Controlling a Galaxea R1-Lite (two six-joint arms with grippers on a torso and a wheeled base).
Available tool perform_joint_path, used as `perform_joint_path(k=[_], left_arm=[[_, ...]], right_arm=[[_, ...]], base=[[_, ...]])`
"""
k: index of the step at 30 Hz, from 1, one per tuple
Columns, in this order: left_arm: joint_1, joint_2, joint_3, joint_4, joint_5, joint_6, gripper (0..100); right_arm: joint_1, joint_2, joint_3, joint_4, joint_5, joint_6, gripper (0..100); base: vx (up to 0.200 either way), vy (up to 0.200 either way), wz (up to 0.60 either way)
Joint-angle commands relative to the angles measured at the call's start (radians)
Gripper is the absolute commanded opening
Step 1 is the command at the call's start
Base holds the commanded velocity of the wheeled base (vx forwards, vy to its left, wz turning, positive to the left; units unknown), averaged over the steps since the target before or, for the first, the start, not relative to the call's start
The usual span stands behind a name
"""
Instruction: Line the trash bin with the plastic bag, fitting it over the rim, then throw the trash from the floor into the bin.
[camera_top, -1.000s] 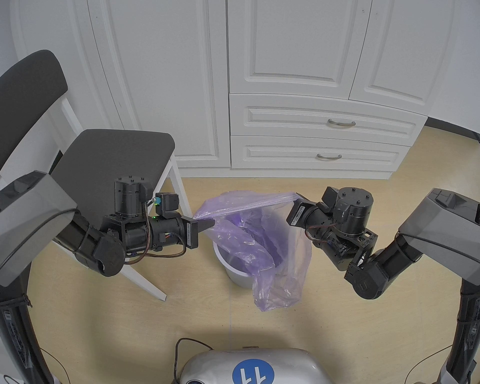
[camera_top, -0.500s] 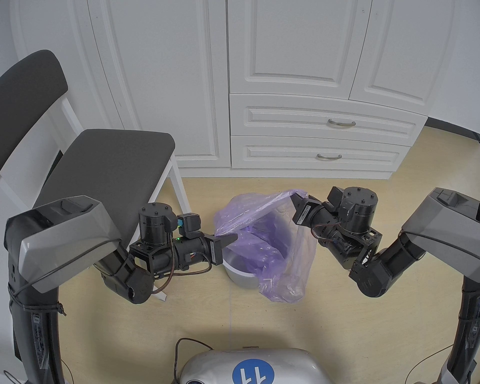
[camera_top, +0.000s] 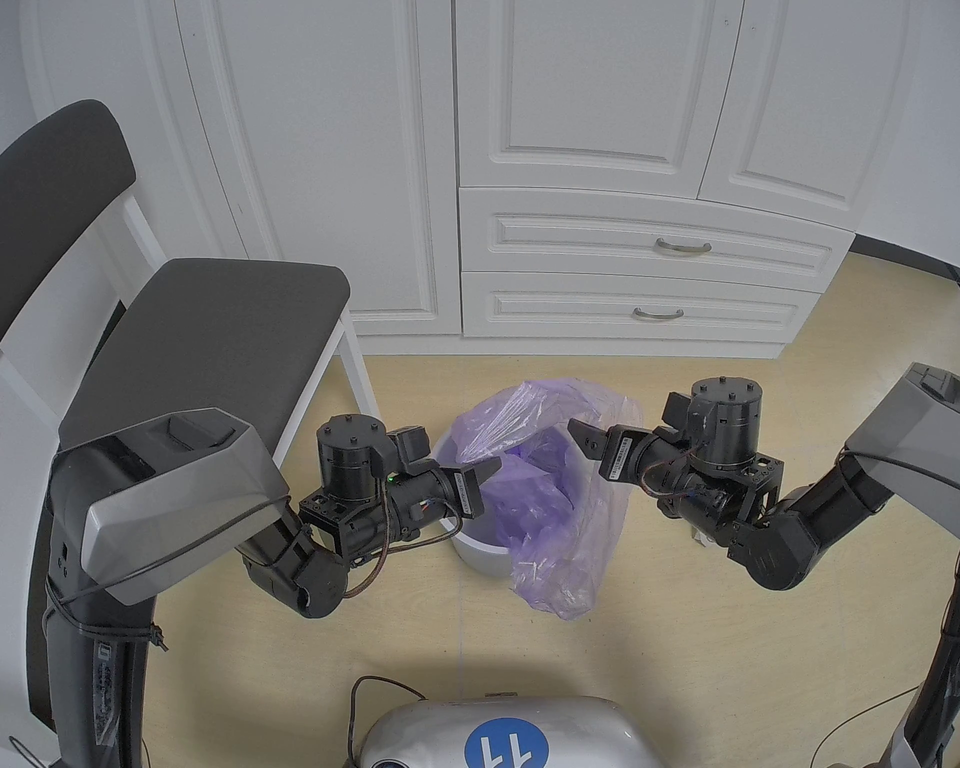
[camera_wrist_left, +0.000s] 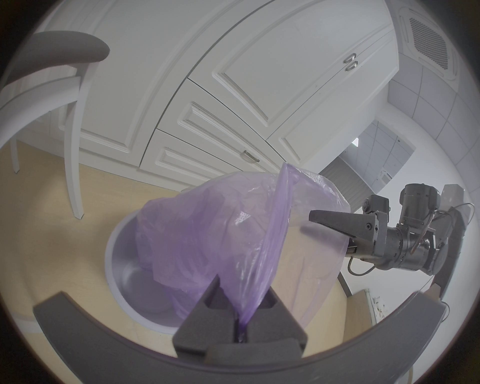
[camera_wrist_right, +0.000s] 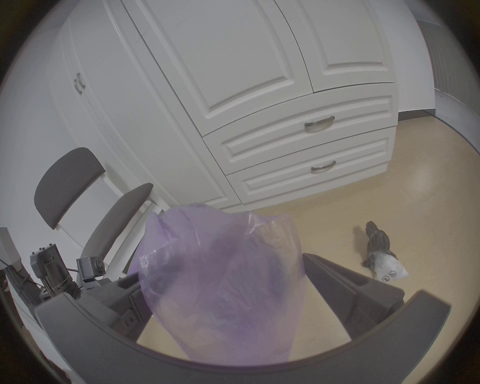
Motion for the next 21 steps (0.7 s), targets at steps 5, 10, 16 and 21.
perform_joint_path(k=[5,10,16,21], left_arm=[[0.018,0.029,-0.087,0.135,0.024,-0.014,0],[0.038,0.055,-0.186,0.269,0.066,-0.081,0],[0.079,0.103,-0.275,0.355,0.067,-0.110,0],[0.096,0.133,-0.313,0.364,0.095,-0.112,0]], right_arm=[[-0.024,0.092,-0.105,0.002,-0.003,0.066,100],[-0.037,0.135,-0.162,0.005,0.003,0.142,100],[-0.076,0.089,-0.122,0.020,0.095,0.165,100],[-0.142,-0.012,0.053,0.019,0.399,0.150,100]], base=[[0.000,0.000,0.00],[0.000,0.000,0.00],[0.000,0.000,0.00],[0.000,0.000,0.00]])
